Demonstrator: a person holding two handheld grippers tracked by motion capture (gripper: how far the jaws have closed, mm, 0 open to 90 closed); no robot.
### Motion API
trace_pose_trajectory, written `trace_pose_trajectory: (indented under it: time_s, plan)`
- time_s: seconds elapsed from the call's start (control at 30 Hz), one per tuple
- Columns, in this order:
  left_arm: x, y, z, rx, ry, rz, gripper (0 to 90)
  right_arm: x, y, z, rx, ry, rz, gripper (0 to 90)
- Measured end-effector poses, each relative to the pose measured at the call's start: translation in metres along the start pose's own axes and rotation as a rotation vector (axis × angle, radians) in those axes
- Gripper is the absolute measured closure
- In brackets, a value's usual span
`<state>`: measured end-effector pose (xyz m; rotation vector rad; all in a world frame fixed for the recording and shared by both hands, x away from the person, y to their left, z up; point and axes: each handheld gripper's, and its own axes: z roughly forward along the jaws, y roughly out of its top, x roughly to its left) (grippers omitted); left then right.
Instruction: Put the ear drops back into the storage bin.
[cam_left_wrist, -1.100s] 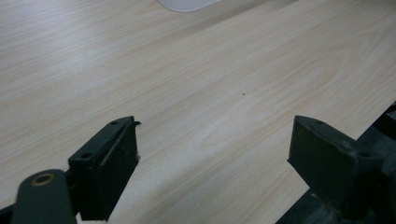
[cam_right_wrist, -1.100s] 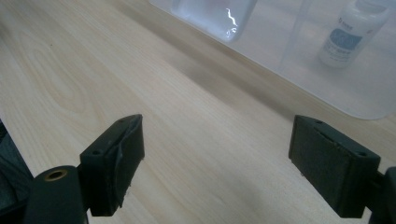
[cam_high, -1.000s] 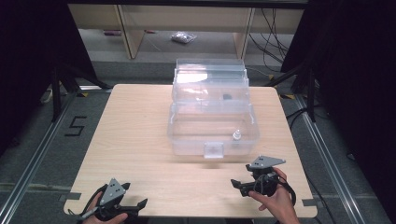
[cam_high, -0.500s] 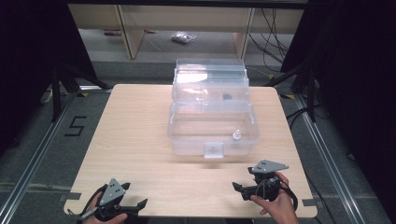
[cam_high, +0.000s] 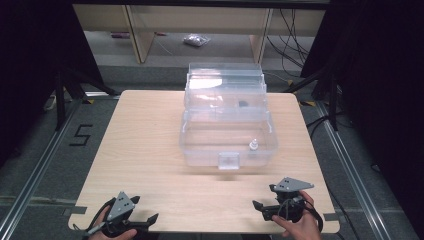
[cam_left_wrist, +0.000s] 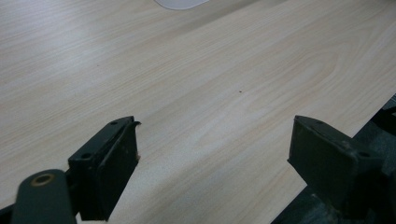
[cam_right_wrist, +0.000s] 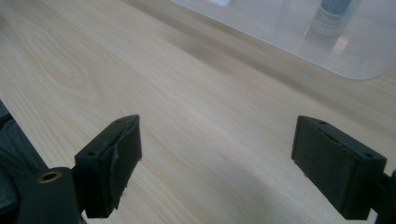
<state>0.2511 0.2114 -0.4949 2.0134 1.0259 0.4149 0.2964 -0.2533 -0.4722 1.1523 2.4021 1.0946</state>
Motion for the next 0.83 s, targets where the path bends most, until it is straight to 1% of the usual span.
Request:
trace_pose_trajectory:
  time_s: [0.03,0.07,0.1,0.13,0.17,0.2,0.27,0.3,0.33,0.37,0.4,0.43,0.47,0.5,0.53,0.63,0.73,0.77,0.83]
  plan:
    - [-0.0001,-0.0002,0.0006,-0.007,-0.001,-0.003,15.1,0.0020,-0.0020,-0.0017,0.014,0.010,0.032,17.0]
    - [0.0001,0.0000,-0.0002,0.001,-0.001,0.003,15.0,0.0010,-0.0024,-0.0017,0.008,0.002,0.021,16.9]
    - [0.0001,0.0001,-0.0001,-0.001,-0.002,0.004,15.1,0.0002,-0.0031,-0.0014,0.005,-0.002,0.005,17.0]
    - [0.0002,0.0001,-0.0001,-0.001,-0.001,0.005,15.1,0.0010,-0.0036,-0.0018,0.007,0.000,0.015,16.9]
    - [-0.0003,0.0001,0.0001,-0.003,-0.001,0.000,15.0,0.0010,-0.0040,-0.0016,0.001,0.001,0.009,16.9]
    - [0.0001,0.0003,-0.0005,0.002,-0.001,0.010,15.0,0.0014,-0.0044,-0.0027,0.008,-0.004,0.014,16.9]
    - [0.0002,0.0002,-0.0004,0.002,0.005,0.013,15.1,0.0014,-0.0054,-0.0026,0.006,-0.006,0.007,16.9]
    - [-0.0001,0.0002,-0.0001,0.002,0.002,0.012,15.1,0.0012,-0.0066,-0.0025,0.001,-0.025,-0.020,16.9]
    - [-0.0007,0.0002,0.0004,-0.005,-0.004,0.006,15.0,0.0020,-0.0067,-0.0035,0.011,-0.022,-0.002,16.9]
    - [-0.0010,0.0001,0.0006,-0.006,-0.004,0.003,15.0,0.0012,-0.0072,-0.0042,0.009,-0.031,-0.014,16.9]
    - [-0.0009,0.0000,0.0007,-0.006,-0.005,0.004,15.0,0.0045,-0.0078,-0.0050,0.021,-0.023,0.033,16.9]
    - [-0.0009,0.0000,0.0006,-0.007,-0.004,0.005,15.0,0.0018,-0.0082,-0.0046,0.020,-0.021,-0.002,17.0]
    - [-0.0009,-0.0001,0.0007,-0.007,-0.005,0.004,15.0,0.0009,-0.0090,-0.0042,0.013,-0.026,-0.016,16.9]
    - [-0.0009,-0.0001,0.0007,-0.007,-0.005,0.004,15.0,0.0009,-0.0090,-0.0042,0.013,-0.026,-0.016,16.9]
    - [-0.0009,-0.0001,0.0007,-0.007,-0.002,0.005,15.0,0.0019,-0.0095,-0.0057,0.021,-0.022,0.004,16.9]
    - [-0.0013,-0.0001,0.0008,-0.008,-0.005,0.003,15.0,0.0005,-0.0107,-0.0054,0.019,-0.025,-0.013,16.7]
    - [-0.0013,-0.0001,0.0006,-0.005,-0.002,0.005,15.0,0.0005,-0.0115,-0.0051,0.018,-0.028,-0.007,16.7]
    - [0.0004,0.0001,-0.0009,0.017,0.002,0.030,15.0,0.0003,-0.0116,-0.0049,0.017,-0.031,-0.011,16.7]
    - [0.0007,0.0000,-0.0009,0.018,-0.001,0.032,15.0,-0.0002,-0.0115,-0.0049,0.019,-0.026,-0.013,16.7]
